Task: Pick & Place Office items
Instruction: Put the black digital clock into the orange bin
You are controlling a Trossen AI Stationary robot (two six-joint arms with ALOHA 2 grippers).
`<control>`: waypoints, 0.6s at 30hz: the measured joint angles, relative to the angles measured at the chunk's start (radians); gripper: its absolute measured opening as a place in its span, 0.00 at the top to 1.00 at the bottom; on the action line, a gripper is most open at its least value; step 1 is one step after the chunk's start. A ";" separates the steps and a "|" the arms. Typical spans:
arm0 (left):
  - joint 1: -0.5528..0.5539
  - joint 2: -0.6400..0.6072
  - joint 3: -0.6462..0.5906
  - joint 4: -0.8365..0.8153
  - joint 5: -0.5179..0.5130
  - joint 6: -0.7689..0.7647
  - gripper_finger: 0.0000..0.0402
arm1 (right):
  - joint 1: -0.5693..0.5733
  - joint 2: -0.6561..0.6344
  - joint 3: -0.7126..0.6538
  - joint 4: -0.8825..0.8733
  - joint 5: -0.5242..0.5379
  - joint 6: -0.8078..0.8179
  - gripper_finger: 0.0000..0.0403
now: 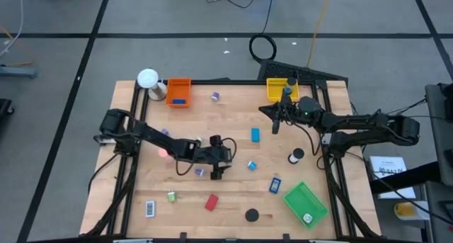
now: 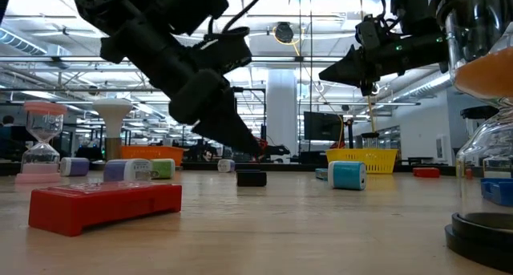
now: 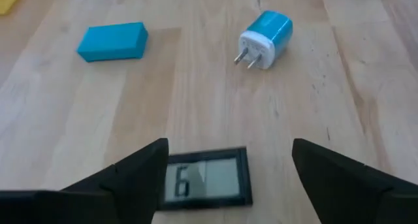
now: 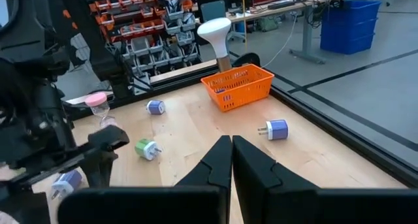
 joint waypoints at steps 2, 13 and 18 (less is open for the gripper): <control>0.000 0.018 0.004 -0.001 -0.002 -0.001 0.18 | 0.000 0.000 0.000 -0.006 0.000 0.000 0.99; 0.000 0.032 0.011 -0.152 -0.253 -0.049 0.36 | -0.001 0.000 0.000 -0.012 0.000 -0.004 0.99; 0.005 0.006 0.011 -0.270 -0.335 -0.128 0.44 | -0.001 0.000 0.000 -0.012 0.000 -0.005 0.99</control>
